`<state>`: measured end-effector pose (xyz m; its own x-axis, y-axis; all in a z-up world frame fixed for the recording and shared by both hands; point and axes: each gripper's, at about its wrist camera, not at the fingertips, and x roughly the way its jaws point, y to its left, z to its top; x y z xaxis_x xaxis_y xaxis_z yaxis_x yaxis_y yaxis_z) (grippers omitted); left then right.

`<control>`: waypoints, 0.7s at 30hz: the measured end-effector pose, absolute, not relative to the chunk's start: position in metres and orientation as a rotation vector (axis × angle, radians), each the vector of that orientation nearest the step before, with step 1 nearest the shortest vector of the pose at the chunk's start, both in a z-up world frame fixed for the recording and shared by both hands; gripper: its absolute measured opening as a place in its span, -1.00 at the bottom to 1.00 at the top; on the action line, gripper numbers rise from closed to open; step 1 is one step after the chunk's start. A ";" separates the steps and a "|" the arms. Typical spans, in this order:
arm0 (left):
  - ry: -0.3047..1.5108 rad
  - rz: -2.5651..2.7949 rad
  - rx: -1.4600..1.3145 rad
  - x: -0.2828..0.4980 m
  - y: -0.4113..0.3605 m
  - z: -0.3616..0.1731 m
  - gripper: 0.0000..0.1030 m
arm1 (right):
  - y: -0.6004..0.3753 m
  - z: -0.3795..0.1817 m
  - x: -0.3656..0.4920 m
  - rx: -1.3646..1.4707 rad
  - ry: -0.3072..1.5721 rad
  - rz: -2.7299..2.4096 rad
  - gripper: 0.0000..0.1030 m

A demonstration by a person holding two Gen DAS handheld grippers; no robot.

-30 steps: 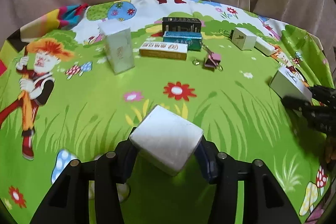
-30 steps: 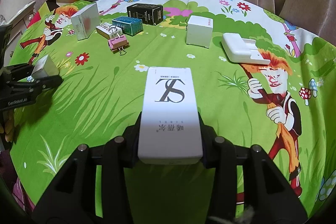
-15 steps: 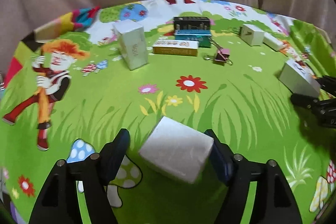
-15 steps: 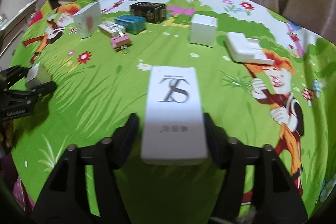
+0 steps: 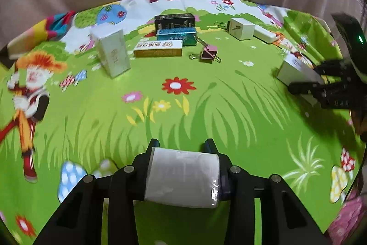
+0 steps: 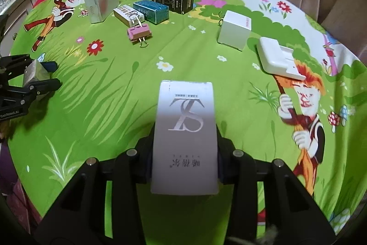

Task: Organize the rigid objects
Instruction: 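Lift and carry both held boxes over to the storage box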

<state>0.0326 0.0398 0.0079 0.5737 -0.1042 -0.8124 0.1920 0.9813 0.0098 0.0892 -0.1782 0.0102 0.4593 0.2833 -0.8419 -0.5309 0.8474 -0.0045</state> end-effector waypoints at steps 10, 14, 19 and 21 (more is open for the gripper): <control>0.864 0.021 -0.083 0.021 0.008 0.028 -0.20 | -0.213 0.034 0.043 -0.083 0.796 0.346 -0.12; 0.725 0.038 -0.082 0.012 -0.014 0.070 -0.20 | -0.224 0.073 0.021 -0.048 0.641 0.294 -0.12; 0.561 0.032 -0.069 -0.003 -0.036 0.128 -0.20 | -0.230 0.126 -0.013 -0.037 0.418 0.251 -0.12; 0.500 0.028 -0.078 -0.013 -0.038 0.148 -0.19 | -0.231 0.151 -0.031 -0.045 0.308 0.232 -0.12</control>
<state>-0.0128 -0.0380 0.1478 0.8773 0.0074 -0.4799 -0.0454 0.9967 -0.0676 -0.0309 -0.2310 0.1511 0.9266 0.2192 -0.3056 -0.2330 0.9724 -0.0090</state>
